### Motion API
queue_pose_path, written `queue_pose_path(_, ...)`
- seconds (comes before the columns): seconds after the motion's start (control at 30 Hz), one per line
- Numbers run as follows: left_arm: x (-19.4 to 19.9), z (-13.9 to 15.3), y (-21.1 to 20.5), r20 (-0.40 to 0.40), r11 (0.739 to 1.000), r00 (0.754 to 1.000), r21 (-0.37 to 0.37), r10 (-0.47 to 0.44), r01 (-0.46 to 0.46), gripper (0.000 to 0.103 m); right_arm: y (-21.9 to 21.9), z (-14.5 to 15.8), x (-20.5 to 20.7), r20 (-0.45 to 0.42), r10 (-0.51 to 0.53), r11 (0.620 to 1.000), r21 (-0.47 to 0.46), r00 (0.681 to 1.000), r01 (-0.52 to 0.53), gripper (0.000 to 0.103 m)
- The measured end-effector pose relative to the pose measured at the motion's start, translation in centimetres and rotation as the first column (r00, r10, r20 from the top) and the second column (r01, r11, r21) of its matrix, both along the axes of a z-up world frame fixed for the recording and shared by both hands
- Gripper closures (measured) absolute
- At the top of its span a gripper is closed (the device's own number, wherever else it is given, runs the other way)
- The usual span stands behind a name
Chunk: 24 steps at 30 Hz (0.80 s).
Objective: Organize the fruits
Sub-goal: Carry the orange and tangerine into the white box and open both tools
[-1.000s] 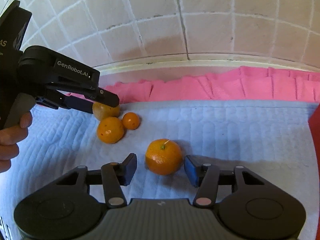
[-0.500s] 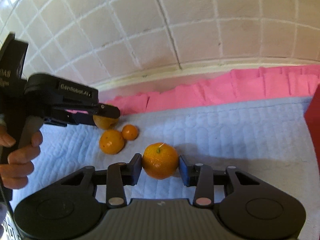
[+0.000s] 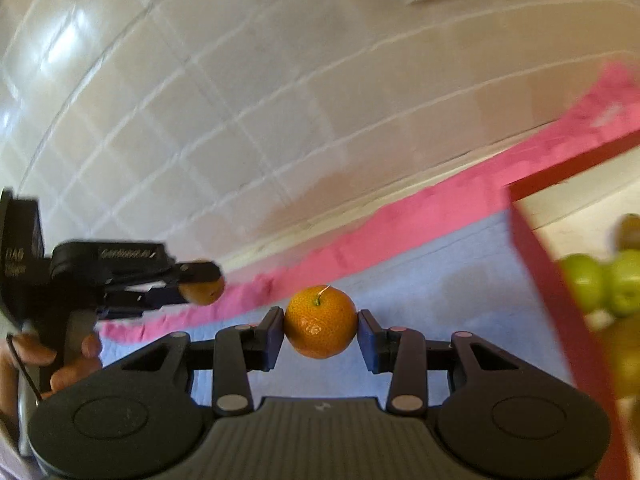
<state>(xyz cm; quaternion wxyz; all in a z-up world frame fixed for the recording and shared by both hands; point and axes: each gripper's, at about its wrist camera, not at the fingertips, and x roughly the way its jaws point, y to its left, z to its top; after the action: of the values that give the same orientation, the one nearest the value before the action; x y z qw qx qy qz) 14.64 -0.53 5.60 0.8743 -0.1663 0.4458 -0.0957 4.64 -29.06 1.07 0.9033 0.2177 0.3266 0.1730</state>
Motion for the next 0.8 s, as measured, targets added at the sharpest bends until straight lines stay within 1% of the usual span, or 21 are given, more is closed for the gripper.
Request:
queue_pose_path(0.1, -0.3, 1.8, -2.4, 0.042, 0.999, 0.998, 0.004, -0.051, 0.051, 0.055, -3.6, 1.0, -1.4, 0.028, -0.088, 0.996, 0.033, 0.996, 0.087, 0.061)
queue_pose_path(0.2, -0.7, 3.5, -5.8, 0.088, 0.993, 0.989, 0.021, -0.12, 0.119, 0.055, -7.8, 1.7, -2.8, 0.039, -0.199, 0.979, 0.053, 0.979, 0.196, 0.061)
queue_pose_path(0.3, -1.0, 4.4, -9.8, 0.12, 0.978, 0.971, 0.034, -0.209, 0.206, 0.055, -11.9, 1.8, -4.1, 0.025, -0.302, 0.95, 0.09, 0.953, 0.299, 0.061)
queue_pose_path(0.37, -1.4, 4.8, -12.9, 0.137, 0.96, 0.95, 0.047, -0.279, 0.275, 0.055, -14.7, 1.6, -5.0, 0.004, -0.366, 0.924, 0.118, 0.931, 0.363, 0.061)
queue_pose_path(0.43, -1.8, 4.8, -16.3, 0.129, 0.935, 0.926, 0.047, -0.356, 0.353, 0.055, -17.4, 1.0, -5.9, -0.012, -0.41, 0.9, 0.16, 0.912, 0.406, 0.061)
queue_pose_path(0.5, -2.2, 4.2, -19.3, 0.116, 0.91, 0.903, 0.026, -0.414, 0.414, 0.055, -19.7, 0.3, -6.9, -0.019, -0.439, 0.876, 0.214, 0.898, 0.433, 0.061)
queue_pose_path(0.53, -2.7, 3.8, -20.6, 0.115, 0.898, 0.891, 0.025, -0.439, 0.44, 0.055, -20.7, 0.1, -7.4, -0.036, -0.462, 0.86, 0.226, 0.886, 0.457, 0.061)
queue_pose_path(0.6, -3.4, 3.2, -23.5, 0.107, 0.867, 0.861, 0.031, -0.497, 0.497, 0.055, -22.4, -0.5, -7.8, -0.06, -0.5, 0.838, 0.217, 0.864, 0.5, 0.061)
queue_pose_path(0.73, -5.6, 1.9, -28.3, 0.099, 0.792, 0.786, 0.037, -0.61, 0.61, 0.055, -25.1, -1.6, -8.7, -0.109, -0.541, 0.808, 0.207, 0.834, 0.551, 0.061)
queue_pose_path(0.8, -6.6, 1.4, -30.2, 0.089, 0.756, 0.751, 0.045, -0.654, 0.653, 0.055, -26.2, -2.3, -8.4, -0.145, -0.544, 0.805, 0.186, 0.827, 0.563, 0.061)
